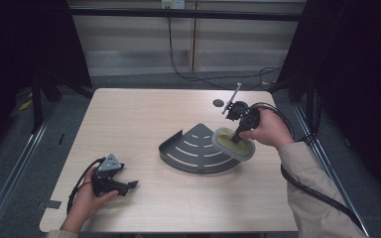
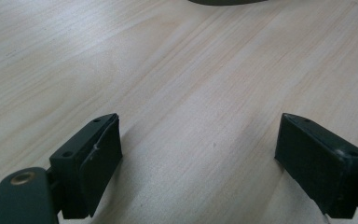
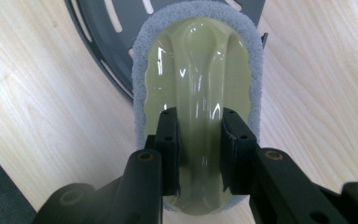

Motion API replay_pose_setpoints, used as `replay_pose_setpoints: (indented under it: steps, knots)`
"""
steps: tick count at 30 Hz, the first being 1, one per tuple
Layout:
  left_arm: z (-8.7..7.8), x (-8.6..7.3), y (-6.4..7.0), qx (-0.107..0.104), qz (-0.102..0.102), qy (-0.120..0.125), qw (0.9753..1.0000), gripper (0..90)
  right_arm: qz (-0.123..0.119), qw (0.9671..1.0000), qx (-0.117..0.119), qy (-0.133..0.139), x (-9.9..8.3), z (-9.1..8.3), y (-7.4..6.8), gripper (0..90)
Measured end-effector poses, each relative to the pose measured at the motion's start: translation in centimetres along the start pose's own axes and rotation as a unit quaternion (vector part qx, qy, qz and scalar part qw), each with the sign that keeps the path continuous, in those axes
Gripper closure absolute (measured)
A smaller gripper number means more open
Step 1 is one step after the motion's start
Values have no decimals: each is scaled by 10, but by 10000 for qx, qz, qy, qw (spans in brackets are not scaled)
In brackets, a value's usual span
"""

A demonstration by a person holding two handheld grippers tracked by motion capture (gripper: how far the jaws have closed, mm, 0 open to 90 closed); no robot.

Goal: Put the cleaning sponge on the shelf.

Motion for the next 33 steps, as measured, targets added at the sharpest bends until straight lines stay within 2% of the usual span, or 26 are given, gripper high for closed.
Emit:
replay_pose_setpoints:
  steps: [20,28,33]
  knots:
    - [0,0,0,-1,0,1,10000,138,358,9993,-77,-37,10,12,11,712]
    - [0,0,0,-3,4,4,10000,138,506,9987,-91,36,15,17,14,712]
    - [0,0,0,-4,8,4,10000,138,585,9983,-64,-26,16,21,15,712]
Point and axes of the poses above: each handheld gripper's, and its own axes: z roughly forward along the jaws, x roughly out of its top, y roughly to its right, the point moved 6 cm from there along z, roughly forward along the jaws, and after that the axes turned 2 degrees about y, right-handed, at the moved point
